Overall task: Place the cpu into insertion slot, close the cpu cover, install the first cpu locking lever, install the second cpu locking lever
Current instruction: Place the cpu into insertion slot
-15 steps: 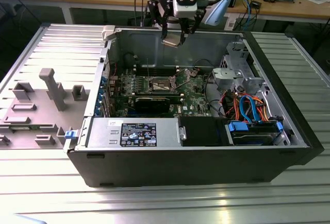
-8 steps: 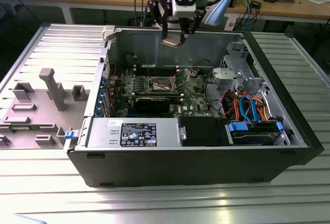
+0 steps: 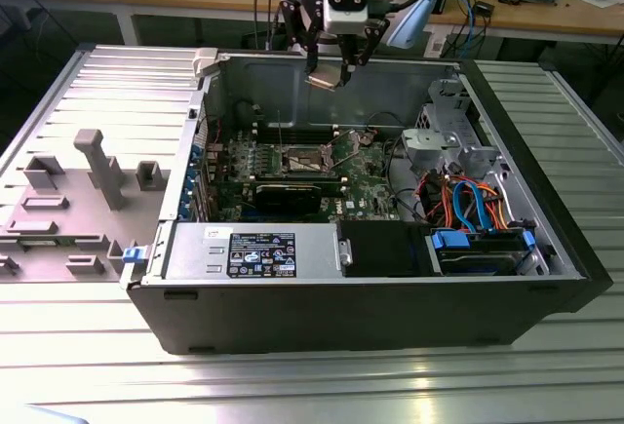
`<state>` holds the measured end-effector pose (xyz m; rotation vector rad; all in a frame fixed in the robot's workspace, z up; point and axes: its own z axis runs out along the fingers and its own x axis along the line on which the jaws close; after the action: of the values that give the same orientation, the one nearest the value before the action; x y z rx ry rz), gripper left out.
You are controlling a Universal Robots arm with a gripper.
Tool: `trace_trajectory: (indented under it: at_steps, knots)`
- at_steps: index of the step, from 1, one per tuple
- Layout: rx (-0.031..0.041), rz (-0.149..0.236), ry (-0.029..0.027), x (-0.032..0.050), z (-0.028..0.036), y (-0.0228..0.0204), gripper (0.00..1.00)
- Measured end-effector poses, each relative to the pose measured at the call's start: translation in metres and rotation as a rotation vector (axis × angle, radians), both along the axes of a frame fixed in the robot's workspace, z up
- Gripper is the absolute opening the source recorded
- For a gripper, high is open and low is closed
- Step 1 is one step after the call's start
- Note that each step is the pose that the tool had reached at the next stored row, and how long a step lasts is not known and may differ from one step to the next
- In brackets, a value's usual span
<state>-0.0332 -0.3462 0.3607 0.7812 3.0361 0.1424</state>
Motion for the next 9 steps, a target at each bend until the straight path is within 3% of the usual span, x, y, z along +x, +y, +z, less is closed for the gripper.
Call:
trace_trajectory:
  at_steps: [9]
  knots:
    - [0.0000, -0.033, -0.0001, 0.0000, -0.0005, 0.0000, 0.54]
